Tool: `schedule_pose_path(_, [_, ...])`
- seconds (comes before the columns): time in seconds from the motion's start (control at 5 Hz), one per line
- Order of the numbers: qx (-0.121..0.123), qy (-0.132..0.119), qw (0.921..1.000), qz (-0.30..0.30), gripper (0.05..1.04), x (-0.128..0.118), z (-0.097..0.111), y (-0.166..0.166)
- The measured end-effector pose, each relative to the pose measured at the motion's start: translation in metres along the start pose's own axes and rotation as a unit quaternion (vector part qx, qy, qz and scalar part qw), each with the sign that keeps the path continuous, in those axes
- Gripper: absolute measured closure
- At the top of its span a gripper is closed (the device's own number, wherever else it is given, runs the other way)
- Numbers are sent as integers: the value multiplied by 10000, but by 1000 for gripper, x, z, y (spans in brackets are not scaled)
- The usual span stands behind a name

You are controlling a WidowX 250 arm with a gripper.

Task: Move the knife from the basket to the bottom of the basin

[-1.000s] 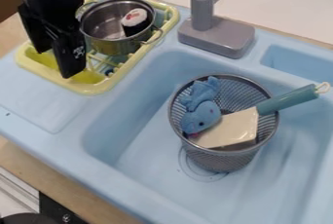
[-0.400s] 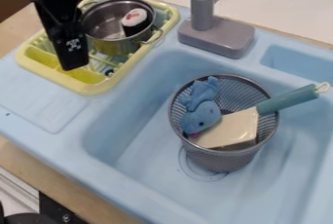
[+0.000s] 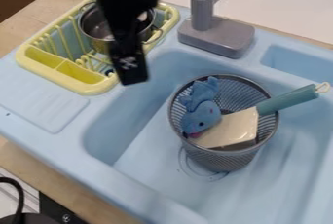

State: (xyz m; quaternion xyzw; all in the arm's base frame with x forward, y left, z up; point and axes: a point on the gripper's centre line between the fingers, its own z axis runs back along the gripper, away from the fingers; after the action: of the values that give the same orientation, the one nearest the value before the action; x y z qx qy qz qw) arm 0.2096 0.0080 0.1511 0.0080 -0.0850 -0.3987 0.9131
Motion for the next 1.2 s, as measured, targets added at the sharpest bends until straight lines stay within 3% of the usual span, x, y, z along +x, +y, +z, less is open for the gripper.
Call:
schedule_pose_path(0.2, [83,-262,9996,-58,83,25,-4,-17])
schedule_pose_path(0.4, [-70,-550,9983,-191,83,48,-10,-32])
schedule_pose_path(0.8, [-111,-561,9976,-397,83,75,-24,-50])
schedule_pose_path(1.2, [-241,-814,9950,-530,83,100,-34,-58])
